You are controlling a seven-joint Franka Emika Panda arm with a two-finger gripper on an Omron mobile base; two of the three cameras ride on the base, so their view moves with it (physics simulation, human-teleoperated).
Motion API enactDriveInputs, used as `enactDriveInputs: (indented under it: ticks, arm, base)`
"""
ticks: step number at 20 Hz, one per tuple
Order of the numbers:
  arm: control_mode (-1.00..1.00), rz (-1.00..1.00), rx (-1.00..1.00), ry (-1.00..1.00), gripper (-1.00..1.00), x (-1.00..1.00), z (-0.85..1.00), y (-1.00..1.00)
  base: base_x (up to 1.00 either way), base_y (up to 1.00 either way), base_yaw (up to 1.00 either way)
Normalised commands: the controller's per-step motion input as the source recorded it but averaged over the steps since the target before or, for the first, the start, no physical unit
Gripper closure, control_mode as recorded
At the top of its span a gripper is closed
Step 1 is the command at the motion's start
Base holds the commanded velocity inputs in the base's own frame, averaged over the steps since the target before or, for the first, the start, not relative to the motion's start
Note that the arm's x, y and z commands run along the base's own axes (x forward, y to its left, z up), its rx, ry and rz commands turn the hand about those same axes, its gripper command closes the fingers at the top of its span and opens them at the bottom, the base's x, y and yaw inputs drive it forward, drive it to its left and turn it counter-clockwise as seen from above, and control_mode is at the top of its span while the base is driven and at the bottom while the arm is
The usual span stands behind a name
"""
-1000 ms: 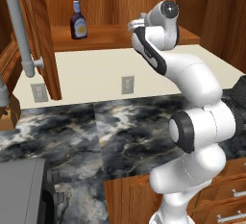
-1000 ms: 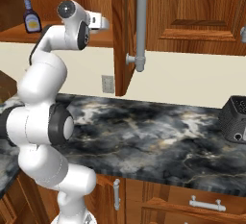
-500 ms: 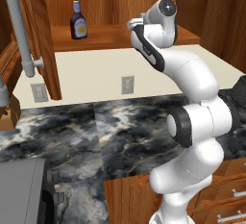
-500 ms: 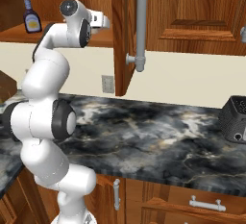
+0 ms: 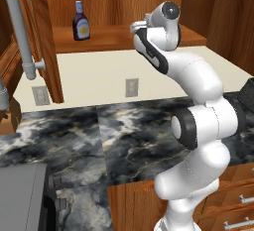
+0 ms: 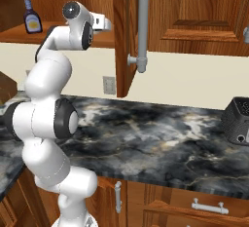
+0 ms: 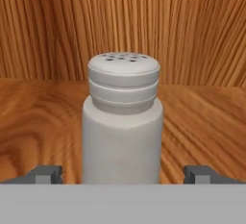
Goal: Move the condiment bottle and shaker from the cabinet to the dining counter.
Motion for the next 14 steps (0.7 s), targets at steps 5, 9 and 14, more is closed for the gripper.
enactDriveInputs:
  ticks: [5,9,14]
  arm:
    - [-1.00,0.00,0.00,0.00,-1.00,0.15,-0.04,0.00]
    - [-1.00,0.00,0.00,0.01,1.00,0.00,0.00,0.00]
    - [-1.00,0.00,-0.01,0.01,1.00,0.01,0.00,0.00]
  base:
    - [0.00,0.00,0.00]
    - [0.00,0.00,0.00]
    - [0.00,0.00,0.00]
